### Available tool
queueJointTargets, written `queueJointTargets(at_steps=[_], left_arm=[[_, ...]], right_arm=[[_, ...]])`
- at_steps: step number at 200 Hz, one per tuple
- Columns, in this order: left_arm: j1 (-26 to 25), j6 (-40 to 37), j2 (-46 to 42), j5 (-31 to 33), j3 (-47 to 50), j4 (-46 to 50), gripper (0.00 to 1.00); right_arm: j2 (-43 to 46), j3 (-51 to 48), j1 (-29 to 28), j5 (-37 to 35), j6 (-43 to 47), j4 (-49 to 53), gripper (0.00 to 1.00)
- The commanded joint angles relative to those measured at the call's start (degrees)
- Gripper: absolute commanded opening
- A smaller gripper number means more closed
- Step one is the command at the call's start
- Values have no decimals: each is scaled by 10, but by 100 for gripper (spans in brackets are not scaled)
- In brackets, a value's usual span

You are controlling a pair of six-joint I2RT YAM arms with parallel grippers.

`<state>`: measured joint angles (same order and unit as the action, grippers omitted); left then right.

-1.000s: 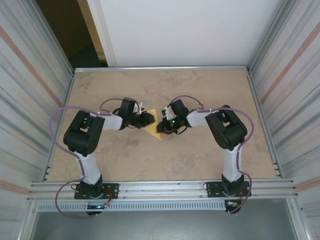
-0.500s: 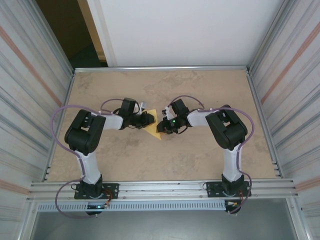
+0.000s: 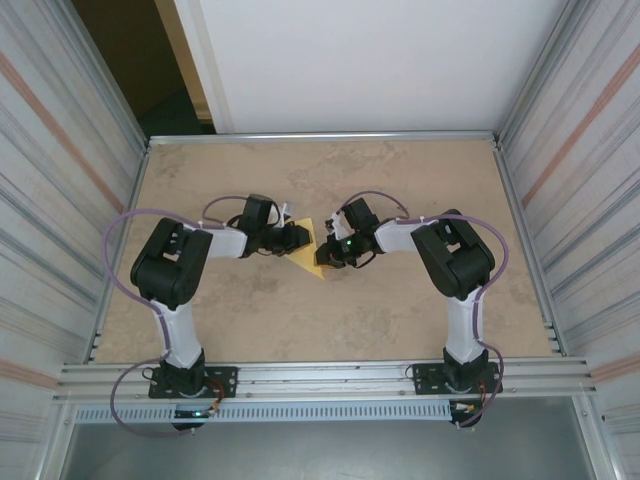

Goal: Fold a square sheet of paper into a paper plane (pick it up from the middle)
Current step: Fourth fold the wing at the center of the table.

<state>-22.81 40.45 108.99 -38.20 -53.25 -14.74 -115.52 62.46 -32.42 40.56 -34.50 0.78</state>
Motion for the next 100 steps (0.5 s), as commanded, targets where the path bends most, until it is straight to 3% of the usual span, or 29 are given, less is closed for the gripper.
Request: queueJointTargets(at_steps=[1, 59, 100], left_arm=[[5, -7, 7, -16, -17, 2, 21], [31, 7, -32, -35, 20, -55, 25], [36, 24, -10, -62, 35, -105, 19]], right_arm=[[-29, -20, 13, -48, 5, 50, 10], [-32, -25, 14, -52, 3, 45, 9], [-33, -25, 14, -52, 2, 45, 10]])
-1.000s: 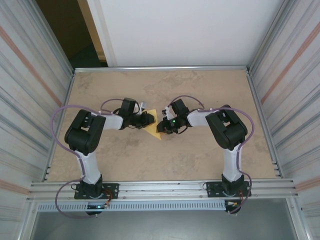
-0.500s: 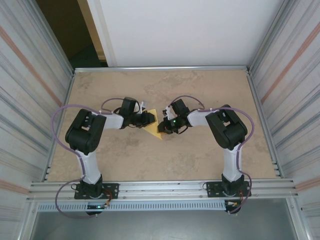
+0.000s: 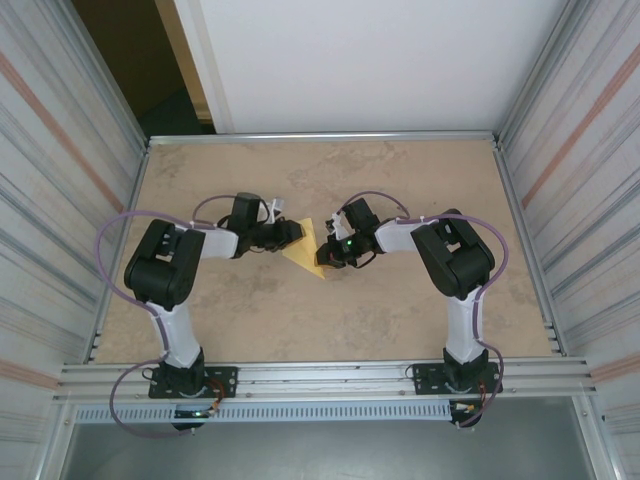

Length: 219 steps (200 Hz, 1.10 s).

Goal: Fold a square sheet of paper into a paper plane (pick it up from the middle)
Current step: Fourth fold the wing at the center of the table.

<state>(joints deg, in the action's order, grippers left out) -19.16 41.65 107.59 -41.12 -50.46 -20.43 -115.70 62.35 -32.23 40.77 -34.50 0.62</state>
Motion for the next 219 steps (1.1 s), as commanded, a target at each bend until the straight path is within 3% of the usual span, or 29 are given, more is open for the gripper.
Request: queueJointTargets(at_steps=[1, 219], left_arm=[[-1, 13, 4, -33, 6, -49, 18], [-11, 7, 58, -30, -27, -20, 15]], right_arm=[[-32, -23, 12, -54, 2, 46, 10], [-36, -21, 15, -53, -5, 56, 15]])
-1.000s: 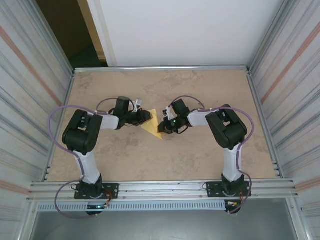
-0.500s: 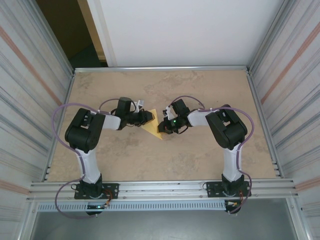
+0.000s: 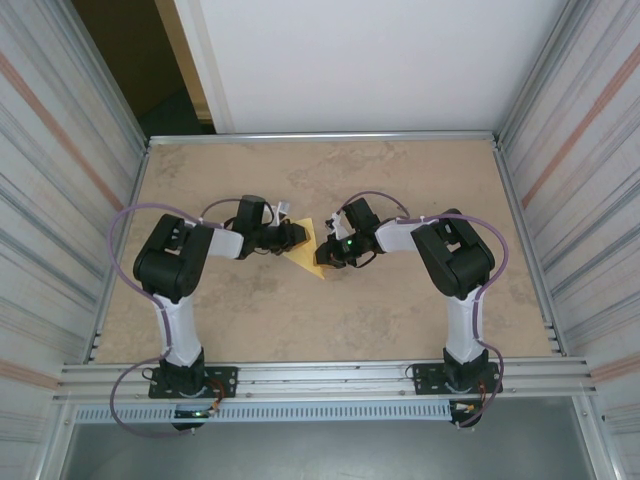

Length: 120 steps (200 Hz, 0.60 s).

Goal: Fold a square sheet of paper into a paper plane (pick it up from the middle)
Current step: Fourth fold the wing at the center of the table.

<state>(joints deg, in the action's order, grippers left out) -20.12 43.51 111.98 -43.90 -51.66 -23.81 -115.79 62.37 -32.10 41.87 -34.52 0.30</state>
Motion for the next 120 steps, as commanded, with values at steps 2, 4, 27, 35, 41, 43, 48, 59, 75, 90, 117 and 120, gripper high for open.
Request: queueJointTargets(at_steps=[2, 4, 27, 35, 41, 43, 48, 59, 75, 90, 117, 120], left_arm=[[-2, -11, 14, -3, -16, 14, 15], [-2, -11, 15, -2, -16, 15, 15], [-2, -11, 17, 0, -14, 16, 15], [-2, -11, 17, 1, -13, 17, 15], [-2, -11, 17, 2, -13, 18, 15], [-2, -11, 17, 2, -13, 18, 15], [-2, -11, 17, 2, -13, 19, 15], [-2, -13, 17, 5, -13, 22, 15], [-2, -14, 19, 8, -13, 25, 15], [-2, -14, 21, 8, -15, 25, 15], [-2, -15, 26, 5, -17, 25, 15], [-2, -15, 27, 4, -17, 25, 15]], right_arm=[[-34, -21, 13, -64, -5, 59, 15], [-35, -21, 13, -63, -5, 59, 15], [-35, -21, 14, -63, -5, 60, 14], [-35, -21, 14, -64, -5, 61, 14], [-35, -21, 13, -64, -5, 62, 14], [-36, -21, 14, -64, -5, 62, 14], [-36, -20, 14, -64, -5, 63, 14], [-37, -20, 14, -64, -5, 64, 14], [-39, -18, 14, -64, -5, 67, 13], [-40, -18, 14, -65, -5, 68, 13], [-40, -19, 14, -65, -5, 70, 12], [-40, -18, 14, -65, -5, 69, 12]])
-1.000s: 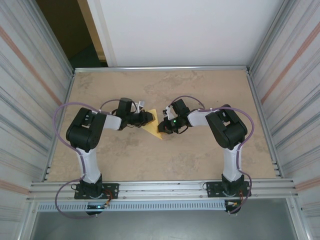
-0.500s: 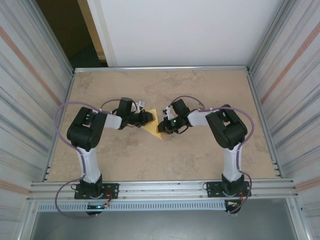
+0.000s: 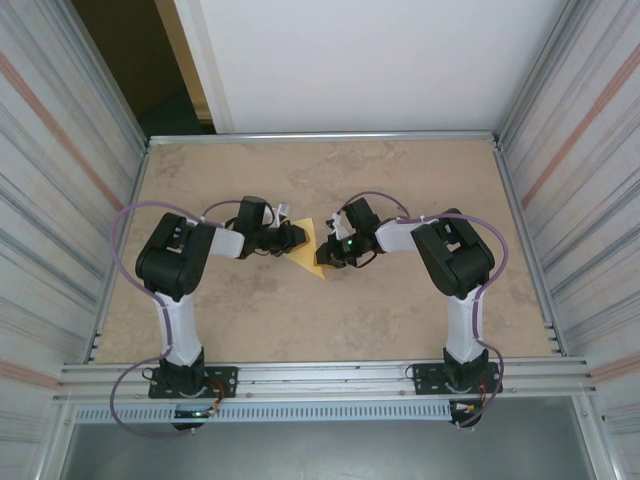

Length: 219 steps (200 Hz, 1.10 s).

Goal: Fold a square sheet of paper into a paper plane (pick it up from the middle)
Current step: Fourth fold the wing at the center of the table.

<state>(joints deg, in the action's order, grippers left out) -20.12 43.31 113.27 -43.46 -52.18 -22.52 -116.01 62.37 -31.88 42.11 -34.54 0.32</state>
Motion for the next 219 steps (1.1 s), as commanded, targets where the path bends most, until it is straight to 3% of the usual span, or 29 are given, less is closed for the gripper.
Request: queueJointTargets(at_steps=[1, 69, 124, 179, 219], left_arm=[[-2, -13, 14, 0, -12, 12, 15], [-2, -13, 7, -5, -14, 11, 17], [8, -19, -54, 13, 24, 5, 29], [10, -5, -50, 30, 48, 0, 32], [9, 0, -56, 42, 68, -2, 40]], right_arm=[[-38, -18, 12, -68, -5, 69, 12], [-40, -20, 11, -73, -3, 69, 13], [-40, -22, 12, -81, -2, 67, 9], [-40, -27, 12, -80, -4, 57, 6], [-36, -37, 16, -77, -9, 43, 5]])
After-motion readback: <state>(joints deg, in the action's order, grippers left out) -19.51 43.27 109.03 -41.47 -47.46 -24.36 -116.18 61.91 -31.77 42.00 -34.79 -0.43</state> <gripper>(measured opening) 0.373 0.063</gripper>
